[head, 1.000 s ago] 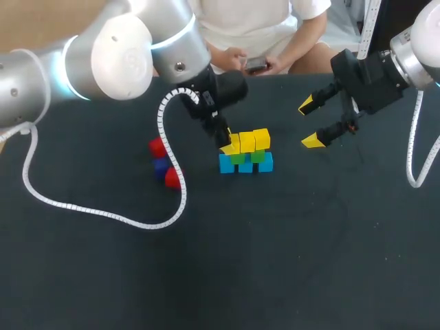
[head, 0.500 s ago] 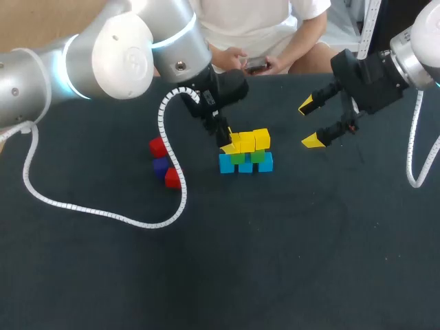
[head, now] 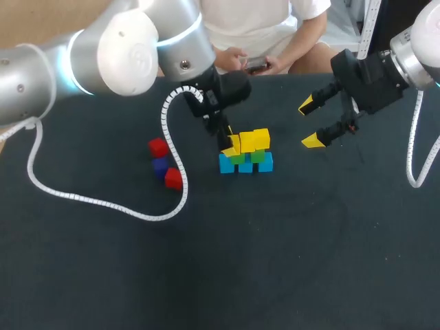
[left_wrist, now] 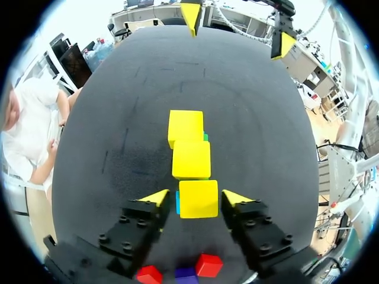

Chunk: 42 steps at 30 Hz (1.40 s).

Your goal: Place the blue cubes, place green cubes on the blue cubes, place the yellow cubes on the green cubes, then place the red cubes on the yellow cubes, and place purple cube on the red cubes.

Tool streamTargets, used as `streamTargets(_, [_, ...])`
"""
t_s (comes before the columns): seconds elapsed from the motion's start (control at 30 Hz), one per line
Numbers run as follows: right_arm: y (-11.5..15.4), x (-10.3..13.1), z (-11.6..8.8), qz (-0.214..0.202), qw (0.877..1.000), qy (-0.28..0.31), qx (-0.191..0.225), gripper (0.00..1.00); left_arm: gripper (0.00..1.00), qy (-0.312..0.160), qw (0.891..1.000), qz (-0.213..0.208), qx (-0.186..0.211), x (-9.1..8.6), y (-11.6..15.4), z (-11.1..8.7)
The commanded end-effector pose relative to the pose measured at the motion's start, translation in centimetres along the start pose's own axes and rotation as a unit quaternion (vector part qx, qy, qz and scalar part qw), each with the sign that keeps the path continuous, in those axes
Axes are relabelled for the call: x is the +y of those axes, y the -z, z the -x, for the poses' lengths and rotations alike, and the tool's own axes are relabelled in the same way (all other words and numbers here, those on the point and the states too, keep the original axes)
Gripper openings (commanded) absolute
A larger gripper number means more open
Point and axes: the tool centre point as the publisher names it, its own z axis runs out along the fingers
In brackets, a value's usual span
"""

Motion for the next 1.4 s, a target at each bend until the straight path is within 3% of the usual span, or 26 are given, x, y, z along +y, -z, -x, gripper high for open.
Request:
streamTargets(0.03, [0.0,0.1,0.0,-0.001,1.000,0.000,-0.001,1.00,1.00,0.001,1.000,-0.003,0.001,0.3,0.0,0.1])
streamTargets(0.3, [0.0,0.1,0.0,-0.001,1.000,0.000,-0.001,1.00,1.00,0.000,1.000,0.007,-0.008,0.3,0.5,0.1])
streamTargets(0.67, [0.0,0.1,0.0,-0.001,1.000,0.000,-0.001,1.00,1.00,-0.015,0.997,0.061,-0.049,-0.8,3.3,-0.7])
streamTargets(1.13, [0.0,0.1,0.0,-0.001,1.000,0.000,-0.001,1.00,1.00,-0.064,0.988,0.081,-0.112,-2.7,5.8,-2.4])
streamTargets(1.4, [0.0,0.1,0.0,-0.001,1.000,0.000,-0.001,1.00,1.00,-0.055,0.986,0.090,-0.126,-3.6,6.8,-3.7])
